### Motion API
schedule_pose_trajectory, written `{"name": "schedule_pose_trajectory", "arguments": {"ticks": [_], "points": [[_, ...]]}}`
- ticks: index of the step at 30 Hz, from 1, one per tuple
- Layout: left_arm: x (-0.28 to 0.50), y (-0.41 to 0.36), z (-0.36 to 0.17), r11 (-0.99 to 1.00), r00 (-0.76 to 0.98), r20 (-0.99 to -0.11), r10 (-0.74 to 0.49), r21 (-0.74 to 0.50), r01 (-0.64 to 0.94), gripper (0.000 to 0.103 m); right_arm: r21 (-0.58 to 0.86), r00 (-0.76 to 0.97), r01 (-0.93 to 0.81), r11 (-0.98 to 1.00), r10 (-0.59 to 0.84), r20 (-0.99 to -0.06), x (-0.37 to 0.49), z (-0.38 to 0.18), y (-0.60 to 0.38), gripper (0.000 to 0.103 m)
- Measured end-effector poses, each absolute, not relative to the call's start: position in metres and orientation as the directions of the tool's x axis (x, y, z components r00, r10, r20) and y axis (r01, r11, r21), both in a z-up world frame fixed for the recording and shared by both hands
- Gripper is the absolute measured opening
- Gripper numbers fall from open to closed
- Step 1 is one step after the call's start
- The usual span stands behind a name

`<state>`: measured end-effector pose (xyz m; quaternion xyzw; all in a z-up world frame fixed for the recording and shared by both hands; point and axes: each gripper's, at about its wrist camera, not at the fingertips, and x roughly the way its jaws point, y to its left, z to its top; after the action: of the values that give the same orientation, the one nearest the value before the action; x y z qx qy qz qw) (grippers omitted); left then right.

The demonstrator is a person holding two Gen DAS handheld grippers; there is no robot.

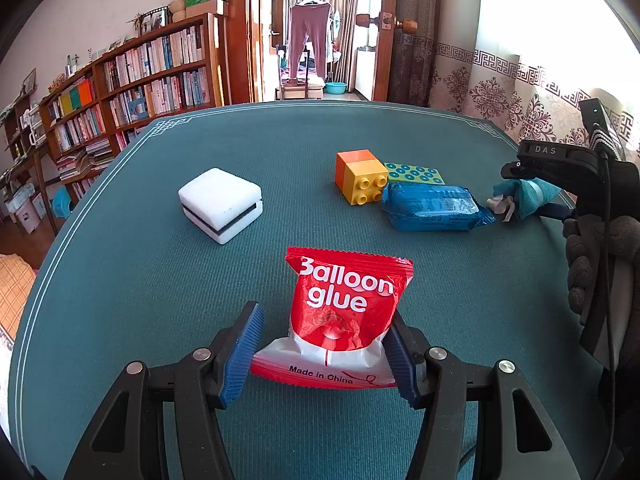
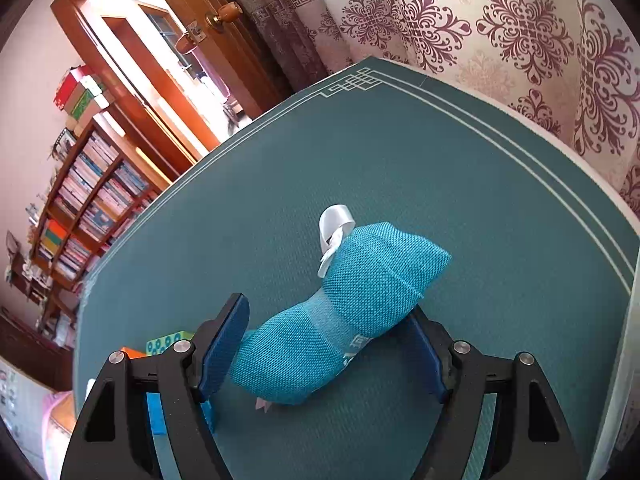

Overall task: Organize objects
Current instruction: 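Carry the blue towel to the clear bowl with the right gripper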

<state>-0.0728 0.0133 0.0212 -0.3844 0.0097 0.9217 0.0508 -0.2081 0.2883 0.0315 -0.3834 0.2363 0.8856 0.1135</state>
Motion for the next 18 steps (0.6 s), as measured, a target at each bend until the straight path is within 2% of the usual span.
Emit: {"name": "schedule_pose_trajectory", "arguments": {"ticks": [2,7,18], "points": [[-0.073,0.013,0.021,-0.995,-0.699,-0.71,0.086,-0.021,-0.101,0.062,0.279,-0.68,-0.364,-0.888,0.049,-0.732,-0.21,0.03,0.285,0.075],[-0.073,0.013,0.021,-0.995,-0.7,-0.709,0.086,-0.023,-0.1,0.062,0.239,-0.682,-0.31,-0.92,0.04,-0.73,-0.208,0.03,0.275,0.053],[-0.072,0.016,0.022,-0.994,-0.705,-0.702,0.097,-0.029,-0.108,0.062,0.26,-0.713,-0.225,-0.939,-0.023,-0.701,-0.167,0.038,0.257,0.05]]}}
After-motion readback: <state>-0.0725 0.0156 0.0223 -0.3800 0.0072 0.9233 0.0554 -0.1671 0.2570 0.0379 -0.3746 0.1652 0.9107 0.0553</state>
